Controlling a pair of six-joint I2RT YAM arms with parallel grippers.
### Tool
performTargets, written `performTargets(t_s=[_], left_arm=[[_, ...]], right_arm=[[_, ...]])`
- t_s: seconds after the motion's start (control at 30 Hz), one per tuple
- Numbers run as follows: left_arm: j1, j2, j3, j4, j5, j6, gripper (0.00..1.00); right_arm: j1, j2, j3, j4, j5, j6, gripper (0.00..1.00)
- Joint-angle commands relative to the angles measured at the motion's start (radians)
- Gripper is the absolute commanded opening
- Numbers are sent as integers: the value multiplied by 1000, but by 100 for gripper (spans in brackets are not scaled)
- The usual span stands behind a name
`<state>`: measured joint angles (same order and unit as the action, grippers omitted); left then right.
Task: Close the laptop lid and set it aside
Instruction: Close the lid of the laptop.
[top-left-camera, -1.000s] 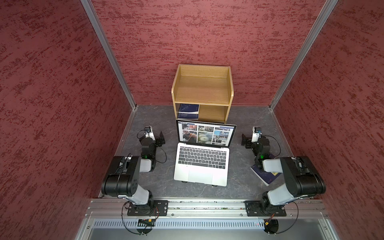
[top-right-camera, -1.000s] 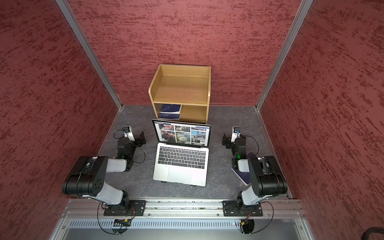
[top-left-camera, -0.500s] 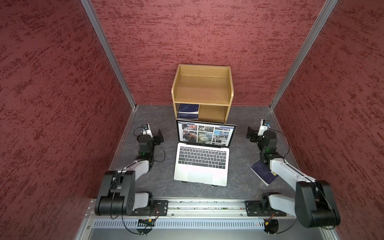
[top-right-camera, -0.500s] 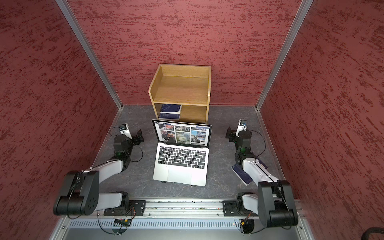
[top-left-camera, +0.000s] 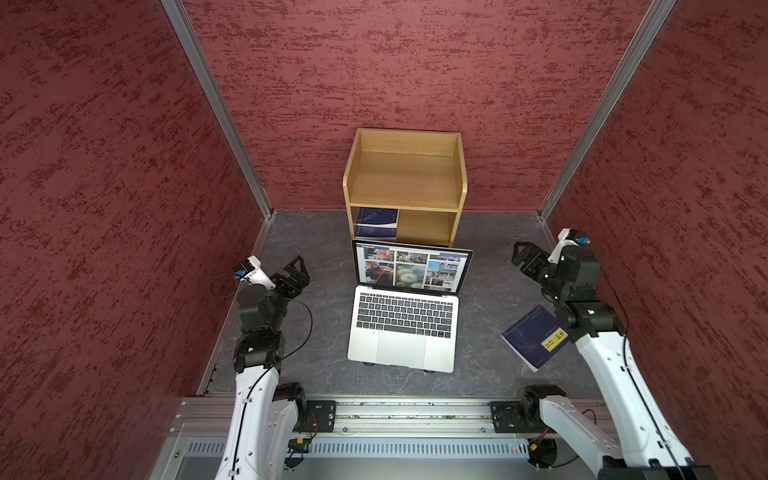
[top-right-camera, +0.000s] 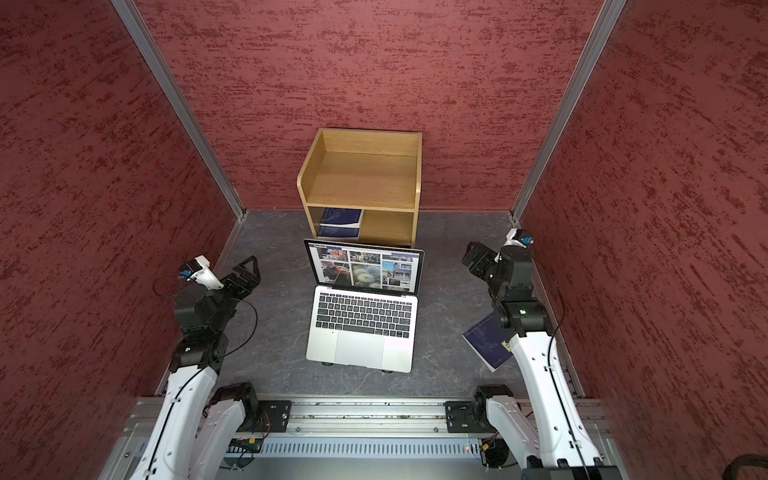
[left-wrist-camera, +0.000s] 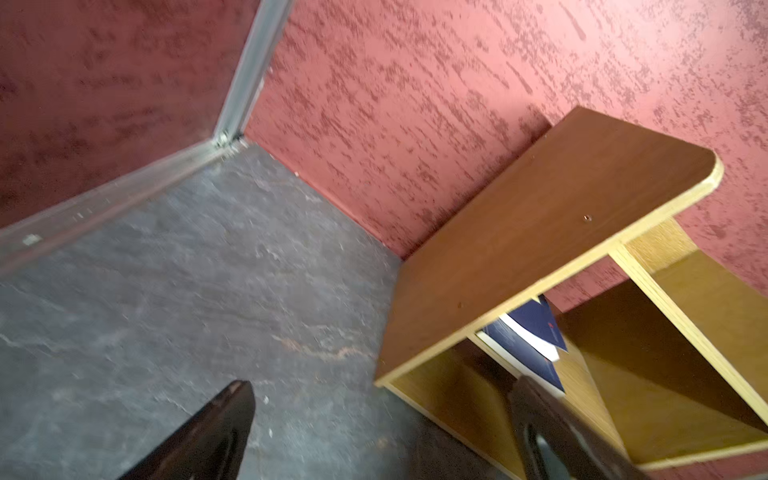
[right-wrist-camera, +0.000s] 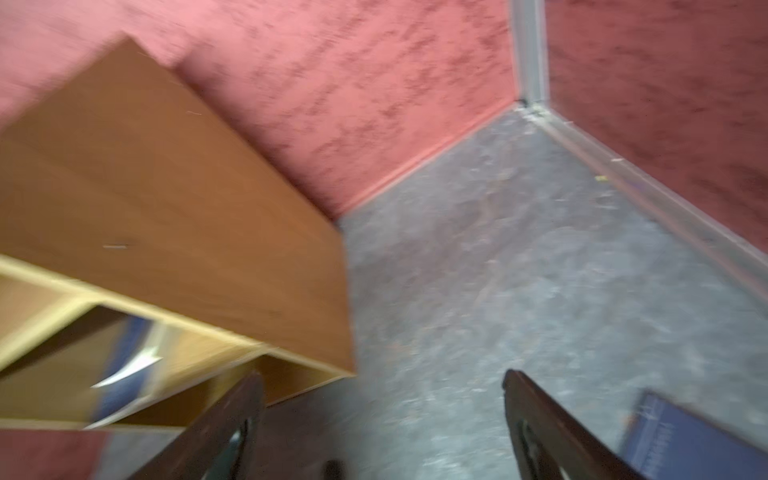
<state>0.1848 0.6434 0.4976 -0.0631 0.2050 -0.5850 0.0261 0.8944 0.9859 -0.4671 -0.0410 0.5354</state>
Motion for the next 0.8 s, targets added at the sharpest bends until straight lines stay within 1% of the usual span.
performTargets(t_s=[0.0,0.03,0.1,0.17,0.23,0.27,0.37,0.4,0.43,0.5,0.57,0.63,0.77], left_arm=[[-3,-25,22,-114,169,-62,100],[-6,-32,27,-128,193,-60,100],[-15,-57,37,-171,220,-55,100],[-23,-88,29,-188,229,-58,100],[-28,-116,24,-208,236,-59,100],[-30,-126,24,-218,235,-57,100],[-35,-149,23,-235,241,-53,100],[-37,-152,21,-237,248,-52,100],[-40,-157,19,-241,252,-54,100],[-42,-168,13,-252,251,-54,100],[-42,-178,2,-252,248,-59,100],[-43,-188,-5,-255,249,-67,100],[-45,-189,-10,-277,260,-65,100]], right_arm=[[-3,0,143,-168,-261,-7,82],[-3,17,186,-190,-303,-14,79],[0,69,258,-225,-408,-11,65],[7,130,306,-228,-479,-5,53],[26,195,359,-242,-520,-9,43],[42,225,387,-252,-533,-17,40],[118,334,467,-279,-573,-38,41],[149,364,502,-285,-579,-50,36],[172,398,539,-296,-570,-59,29],[186,460,597,-315,-570,-77,12],[186,504,643,-352,-542,-102,1],[184,542,674,-371,-528,-122,0],[185,650,757,-402,-583,-149,0]])
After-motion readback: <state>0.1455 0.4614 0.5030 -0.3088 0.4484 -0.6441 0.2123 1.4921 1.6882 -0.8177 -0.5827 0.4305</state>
